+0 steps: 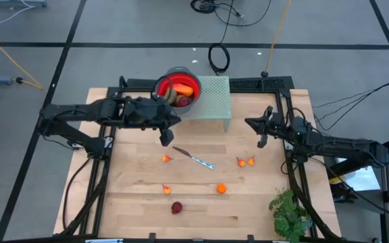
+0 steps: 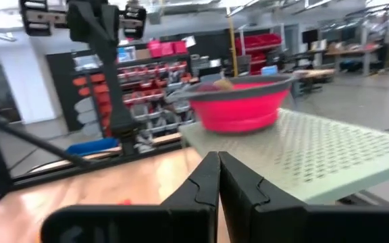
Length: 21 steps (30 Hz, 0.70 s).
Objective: Pick & Place Fruit
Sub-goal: Put the tangerine into the red strainer bowl
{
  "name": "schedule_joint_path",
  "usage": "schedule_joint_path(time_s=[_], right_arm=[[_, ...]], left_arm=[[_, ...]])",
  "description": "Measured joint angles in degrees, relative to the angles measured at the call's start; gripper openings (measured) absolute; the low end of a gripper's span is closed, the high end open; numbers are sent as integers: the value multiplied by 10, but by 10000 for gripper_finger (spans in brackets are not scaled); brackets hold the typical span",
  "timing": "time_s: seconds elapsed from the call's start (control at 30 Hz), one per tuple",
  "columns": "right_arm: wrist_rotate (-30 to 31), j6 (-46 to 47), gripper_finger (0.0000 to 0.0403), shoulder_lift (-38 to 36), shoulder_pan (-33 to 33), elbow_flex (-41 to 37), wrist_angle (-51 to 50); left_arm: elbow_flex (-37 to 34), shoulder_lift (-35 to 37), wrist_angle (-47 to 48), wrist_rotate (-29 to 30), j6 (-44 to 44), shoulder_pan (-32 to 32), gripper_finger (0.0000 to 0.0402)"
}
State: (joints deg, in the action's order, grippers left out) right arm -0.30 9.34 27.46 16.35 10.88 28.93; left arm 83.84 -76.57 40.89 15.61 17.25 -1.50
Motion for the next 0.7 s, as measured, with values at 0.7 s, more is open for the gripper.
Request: schedule_joint_path(time_s=[0.7], right_arm=[[118,-40,0,16,-205,-1,76]], left_arm=[[-314,172,-319,0,14,-98,9]])
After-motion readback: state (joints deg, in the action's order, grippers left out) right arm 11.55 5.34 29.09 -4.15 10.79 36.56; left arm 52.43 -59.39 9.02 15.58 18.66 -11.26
